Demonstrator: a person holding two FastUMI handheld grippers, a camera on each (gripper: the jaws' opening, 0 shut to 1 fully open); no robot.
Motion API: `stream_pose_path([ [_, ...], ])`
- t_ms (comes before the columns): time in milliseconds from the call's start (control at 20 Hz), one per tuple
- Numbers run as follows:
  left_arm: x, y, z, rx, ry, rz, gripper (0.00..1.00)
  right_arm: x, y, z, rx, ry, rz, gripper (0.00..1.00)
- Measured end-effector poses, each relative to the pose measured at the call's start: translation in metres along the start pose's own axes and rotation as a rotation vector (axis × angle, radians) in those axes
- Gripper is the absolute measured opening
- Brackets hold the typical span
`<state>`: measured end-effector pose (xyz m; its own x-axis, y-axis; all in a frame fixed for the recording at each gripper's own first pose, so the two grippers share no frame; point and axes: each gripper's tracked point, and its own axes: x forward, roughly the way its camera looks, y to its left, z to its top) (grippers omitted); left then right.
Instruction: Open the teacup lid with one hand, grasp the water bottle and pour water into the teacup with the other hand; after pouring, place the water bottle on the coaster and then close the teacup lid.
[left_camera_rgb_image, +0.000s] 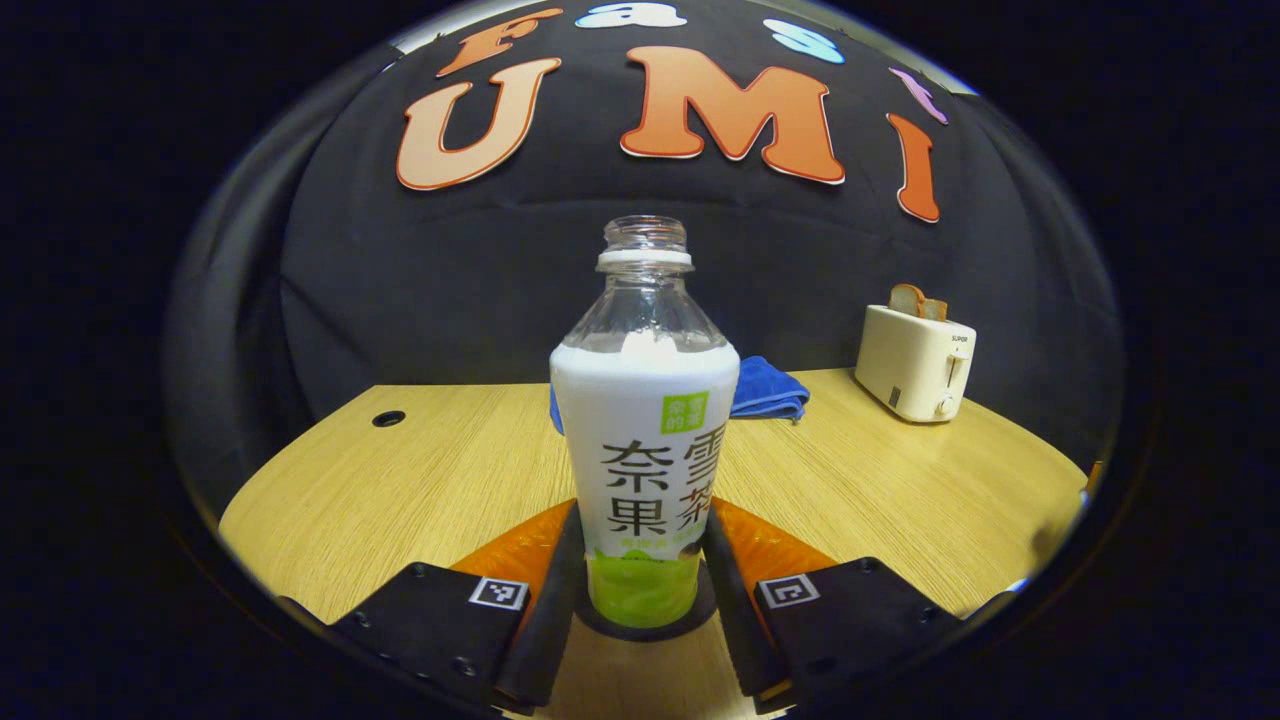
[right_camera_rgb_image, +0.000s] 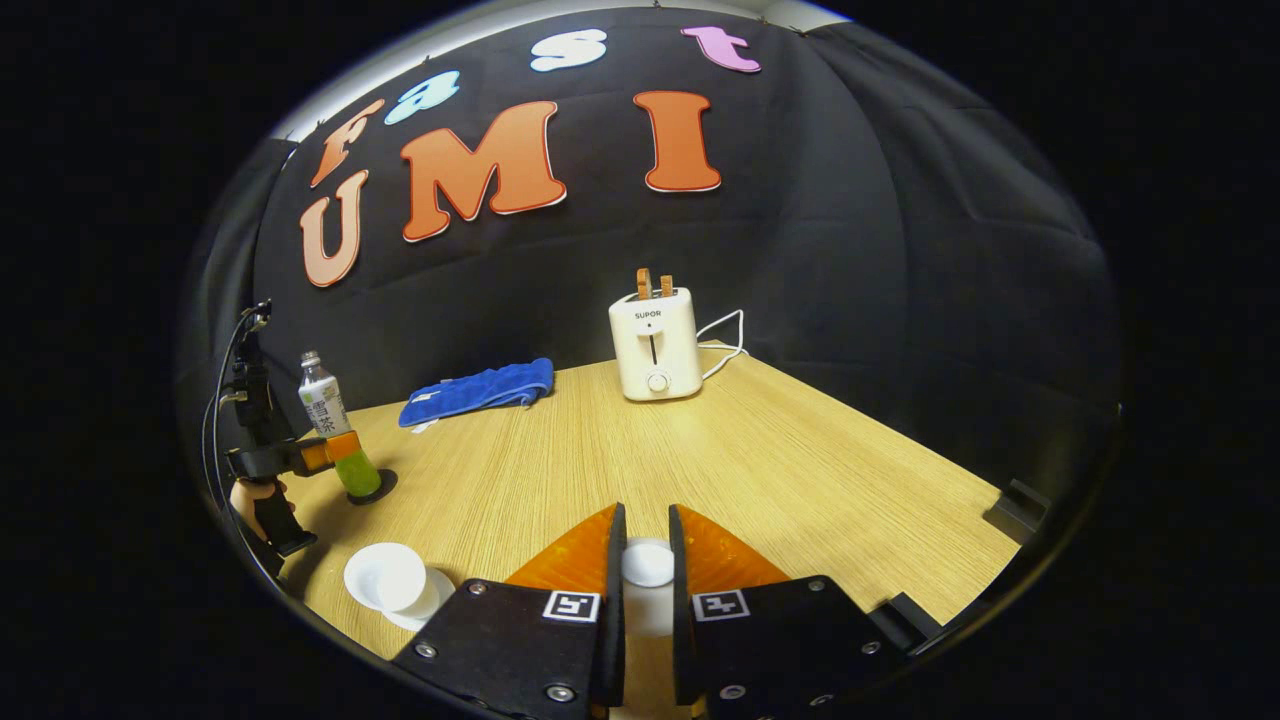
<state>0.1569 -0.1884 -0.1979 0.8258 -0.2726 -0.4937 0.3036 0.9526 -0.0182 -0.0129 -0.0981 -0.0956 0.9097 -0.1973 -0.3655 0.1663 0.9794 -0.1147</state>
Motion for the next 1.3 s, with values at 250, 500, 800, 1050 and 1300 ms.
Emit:
stream_pose_path([
  [250,0.002,0.000,-0.002,-0.007,-0.004,-0.003,0.71,0.000,0.004,0.002,-0.004,-0.002,0.008,0.19],
  [500,0.002,0.004,-0.011,-0.019,0.019,0.002,0.70,-0.002,0.003,0.003,0.000,-0.007,0.007,0.19],
  [800,-0.008,0.007,-0.015,-0.048,0.030,0.006,0.93,-0.002,0.005,0.003,0.000,-0.008,0.010,0.19],
  [1050,-0.043,0.011,-0.007,-0.088,-0.015,0.011,0.98,-0.004,0.018,0.005,-0.003,-0.017,0.035,0.19],
  [1300,-0.087,0.024,-0.005,-0.045,-0.074,0.034,0.98,-0.006,0.052,0.004,-0.032,-0.024,0.106,0.19],
])
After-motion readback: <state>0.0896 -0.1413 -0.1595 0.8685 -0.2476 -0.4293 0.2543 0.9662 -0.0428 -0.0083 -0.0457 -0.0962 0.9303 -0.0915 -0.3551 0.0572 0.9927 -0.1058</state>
